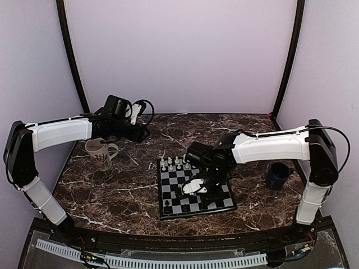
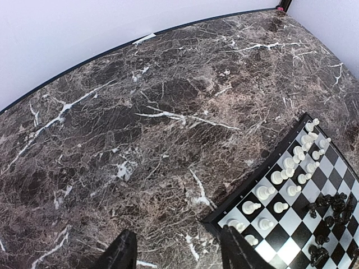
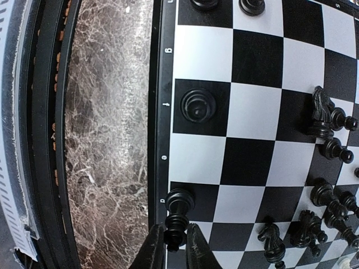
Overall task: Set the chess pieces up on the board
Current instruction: Place the queen at d8, then pick up the queen from the chessboard.
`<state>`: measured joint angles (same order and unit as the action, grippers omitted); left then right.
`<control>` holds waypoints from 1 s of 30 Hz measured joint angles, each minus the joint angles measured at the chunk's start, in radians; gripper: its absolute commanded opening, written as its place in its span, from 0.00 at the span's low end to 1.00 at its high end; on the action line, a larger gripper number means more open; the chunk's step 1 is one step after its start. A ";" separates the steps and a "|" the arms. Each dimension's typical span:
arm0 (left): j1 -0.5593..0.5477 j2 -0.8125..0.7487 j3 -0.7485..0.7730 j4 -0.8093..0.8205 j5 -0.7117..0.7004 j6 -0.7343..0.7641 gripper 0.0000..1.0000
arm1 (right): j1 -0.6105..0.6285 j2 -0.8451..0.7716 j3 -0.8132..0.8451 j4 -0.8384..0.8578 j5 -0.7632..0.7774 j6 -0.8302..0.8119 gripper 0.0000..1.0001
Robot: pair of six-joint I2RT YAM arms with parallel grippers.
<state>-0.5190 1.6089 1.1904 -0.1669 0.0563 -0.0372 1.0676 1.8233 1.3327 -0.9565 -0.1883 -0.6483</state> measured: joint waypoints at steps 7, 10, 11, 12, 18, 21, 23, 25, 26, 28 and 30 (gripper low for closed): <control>0.000 0.000 0.000 0.000 0.007 0.000 0.53 | -0.001 -0.002 -0.006 0.018 0.021 0.006 0.17; 0.000 0.000 0.000 0.000 0.008 0.000 0.53 | -0.001 -0.002 -0.007 0.022 0.031 0.007 0.17; 0.000 0.000 0.000 0.000 0.009 0.000 0.53 | -0.001 -0.002 -0.007 0.022 0.033 0.010 0.17; 0.000 0.000 0.000 0.000 0.010 0.000 0.53 | -0.001 -0.002 -0.008 0.023 0.035 0.011 0.18; 0.000 0.000 0.000 0.000 0.013 0.000 0.53 | -0.002 -0.002 -0.010 0.025 0.051 0.017 0.30; 0.000 0.000 0.000 0.000 0.013 0.000 0.53 | -0.003 -0.006 -0.010 0.021 0.047 0.016 0.37; 0.000 0.000 0.000 0.000 0.013 0.000 0.53 | -0.013 -0.021 -0.006 0.002 0.031 0.008 0.41; 0.000 0.000 0.000 0.001 0.015 0.002 0.53 | -0.031 -0.041 0.012 -0.027 0.004 0.002 0.41; 0.000 0.000 0.000 0.002 0.018 0.006 0.53 | -0.049 -0.055 0.027 -0.039 -0.013 0.000 0.41; 0.000 0.000 0.000 0.005 0.033 0.012 0.53 | -0.091 -0.083 0.049 -0.047 -0.045 -0.003 0.41; 0.000 -0.003 0.000 0.012 0.059 0.023 0.53 | -0.145 -0.115 0.059 -0.047 -0.076 -0.003 0.41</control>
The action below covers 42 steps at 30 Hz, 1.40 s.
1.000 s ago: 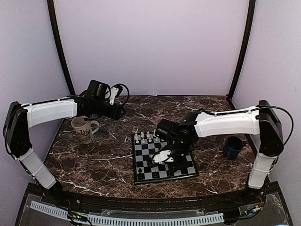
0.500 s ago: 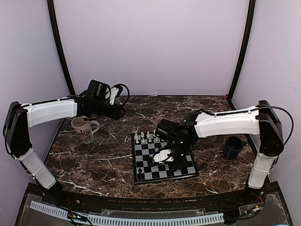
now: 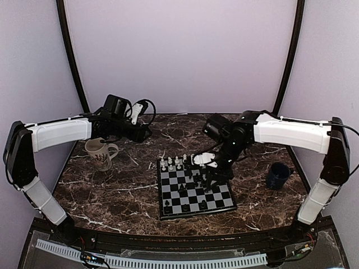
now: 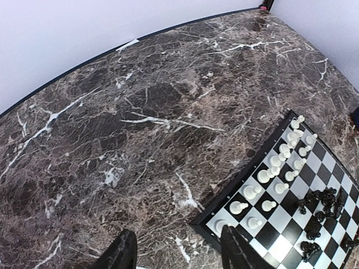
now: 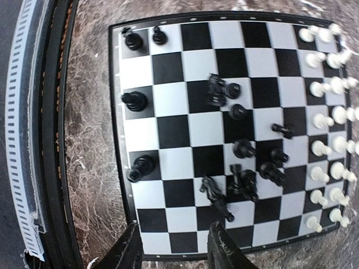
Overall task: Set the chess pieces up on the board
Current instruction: Pick up the queen from the chessboard.
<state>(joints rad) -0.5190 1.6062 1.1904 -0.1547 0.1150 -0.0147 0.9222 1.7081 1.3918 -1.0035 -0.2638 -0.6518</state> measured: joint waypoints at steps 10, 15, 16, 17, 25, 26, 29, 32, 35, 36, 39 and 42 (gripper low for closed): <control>-0.083 -0.013 0.051 -0.043 0.077 0.041 0.51 | -0.260 -0.104 -0.079 0.135 -0.060 0.067 0.42; -0.194 0.013 0.127 -0.096 0.050 0.056 0.50 | -0.373 -0.130 -0.123 0.229 -0.064 0.130 0.42; -0.212 0.027 0.141 -0.108 0.043 0.058 0.50 | -0.386 -0.130 -0.123 0.241 -0.065 0.138 0.42; -0.230 0.042 0.154 -0.120 0.036 0.060 0.49 | -0.407 -0.130 -0.123 0.261 -0.066 0.148 0.42; -0.336 0.227 0.324 -0.294 -0.027 0.087 0.47 | -0.463 -0.130 -0.149 0.349 -0.054 0.171 0.42; -0.350 0.253 0.356 -0.317 -0.033 0.093 0.47 | -0.463 -0.132 -0.161 0.357 -0.056 0.172 0.42; -0.386 0.311 0.425 -0.366 -0.047 0.113 0.47 | -0.463 -0.146 -0.204 0.380 -0.070 0.172 0.42; -0.412 0.356 0.474 -0.410 -0.050 0.130 0.47 | -0.463 -0.172 -0.240 0.394 -0.103 0.171 0.42; -0.426 0.384 0.505 -0.449 -0.048 0.140 0.48 | -0.463 -0.196 -0.267 0.406 -0.150 0.167 0.41; -0.427 0.391 0.514 -0.458 -0.047 0.143 0.48 | -0.463 -0.198 -0.269 0.406 -0.161 0.166 0.41; -0.428 0.404 0.529 -0.479 -0.041 0.145 0.48 | -0.463 -0.199 -0.272 0.406 -0.195 0.157 0.41; -0.428 0.413 0.531 -0.494 -0.039 0.145 0.48 | -0.463 -0.199 -0.275 0.407 -0.216 0.151 0.41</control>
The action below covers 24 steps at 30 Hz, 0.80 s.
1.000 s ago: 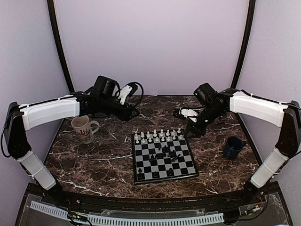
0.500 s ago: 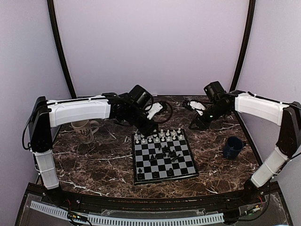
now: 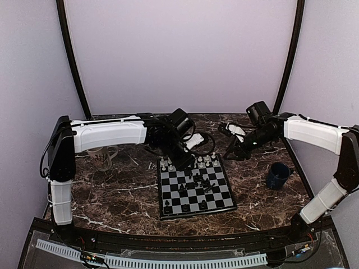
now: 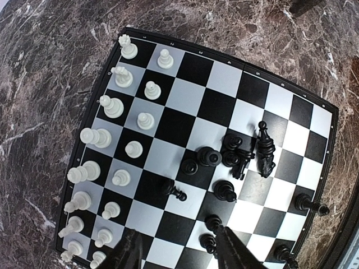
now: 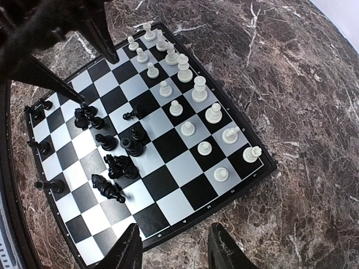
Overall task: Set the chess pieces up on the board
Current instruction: Pick up the queen from the chessboard.
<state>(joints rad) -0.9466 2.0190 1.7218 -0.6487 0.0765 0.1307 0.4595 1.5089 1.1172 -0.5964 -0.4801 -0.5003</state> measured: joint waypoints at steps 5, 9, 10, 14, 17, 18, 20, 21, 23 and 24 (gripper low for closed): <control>0.000 0.030 0.008 -0.008 0.001 0.000 0.46 | 0.000 0.000 -0.008 0.001 -0.024 -0.007 0.41; 0.000 0.074 0.037 -0.011 0.013 0.000 0.45 | 0.000 0.000 -0.010 0.002 -0.028 -0.014 0.41; 0.000 0.086 0.045 -0.012 0.018 0.000 0.45 | 0.000 0.000 -0.010 0.002 -0.028 -0.015 0.41; 0.000 0.119 0.060 -0.004 0.036 -0.004 0.44 | 0.000 0.000 -0.015 0.006 -0.028 -0.018 0.41; 0.000 0.131 0.066 0.020 0.055 -0.011 0.42 | 0.000 0.000 -0.018 0.006 -0.028 -0.018 0.41; 0.000 0.135 0.071 0.028 0.064 -0.013 0.41 | 0.000 0.000 -0.019 0.006 -0.028 -0.018 0.41; 0.000 0.143 0.086 0.048 0.081 -0.016 0.39 | 0.000 0.000 -0.019 0.007 -0.027 -0.018 0.40; 0.000 0.149 0.097 0.057 0.089 -0.019 0.38 | 0.000 0.000 -0.020 0.007 -0.026 -0.018 0.40; 0.000 0.161 0.115 0.073 0.104 -0.022 0.37 | 0.000 -0.001 -0.023 0.010 -0.023 -0.018 0.40; 0.000 0.167 0.124 0.079 0.111 -0.023 0.37 | 0.000 -0.002 -0.026 0.011 -0.020 -0.018 0.40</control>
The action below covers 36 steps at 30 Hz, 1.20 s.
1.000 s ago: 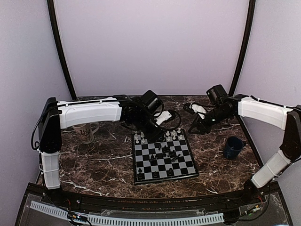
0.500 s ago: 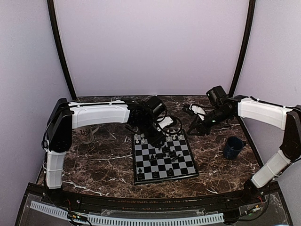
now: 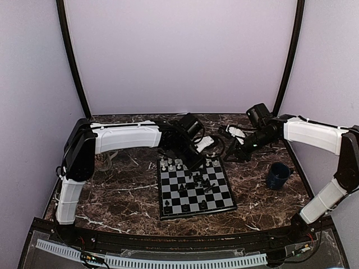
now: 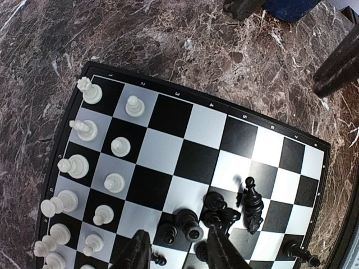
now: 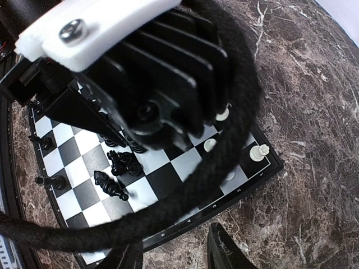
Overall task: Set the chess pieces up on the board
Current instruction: Pick up the queen from the chessboard.
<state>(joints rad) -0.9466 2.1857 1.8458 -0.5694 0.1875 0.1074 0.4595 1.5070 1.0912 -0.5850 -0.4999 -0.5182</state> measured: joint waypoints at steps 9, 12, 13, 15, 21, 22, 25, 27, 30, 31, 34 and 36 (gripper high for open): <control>0.000 0.040 0.015 0.015 0.032 -0.010 0.39 | -0.036 -0.027 -0.002 0.002 -0.001 0.000 0.40; 0.000 0.047 0.015 0.014 0.035 -0.010 0.39 | -0.058 -0.031 -0.003 0.003 -0.003 0.000 0.40; 0.000 0.049 0.015 0.014 0.036 -0.010 0.38 | -0.063 -0.031 -0.003 0.003 -0.003 0.000 0.40; 0.000 0.053 0.017 0.015 0.038 -0.010 0.37 | -0.071 -0.032 -0.003 0.004 -0.005 0.001 0.40; -0.002 0.068 0.018 0.013 0.041 -0.004 0.33 | -0.076 -0.032 -0.008 0.008 -0.013 0.001 0.40; -0.003 0.069 0.018 0.012 0.041 -0.003 0.31 | -0.076 -0.032 -0.010 0.009 -0.015 0.002 0.41; -0.006 0.073 0.018 0.008 0.041 0.003 0.28 | -0.076 -0.032 -0.011 0.009 -0.019 0.003 0.40; -0.008 0.073 0.018 0.004 0.041 0.005 0.25 | -0.076 -0.033 -0.011 0.009 -0.021 0.003 0.40; -0.010 0.073 0.018 0.000 0.042 0.009 0.21 | -0.077 -0.036 -0.011 0.009 -0.021 0.003 0.40; -0.010 0.073 0.018 -0.002 0.042 0.010 0.20 | -0.077 -0.037 -0.012 0.009 -0.021 0.004 0.40; -0.011 0.074 0.021 -0.006 0.045 0.013 0.17 | -0.079 -0.040 -0.012 0.009 -0.023 0.004 0.40; -0.011 0.074 0.033 -0.013 0.050 0.013 0.16 | -0.080 -0.041 -0.012 0.009 -0.024 0.004 0.40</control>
<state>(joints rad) -0.9581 2.2597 1.8790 -0.5827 0.2375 0.1204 0.3794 1.4662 1.0794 -0.5758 -0.5240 -0.5144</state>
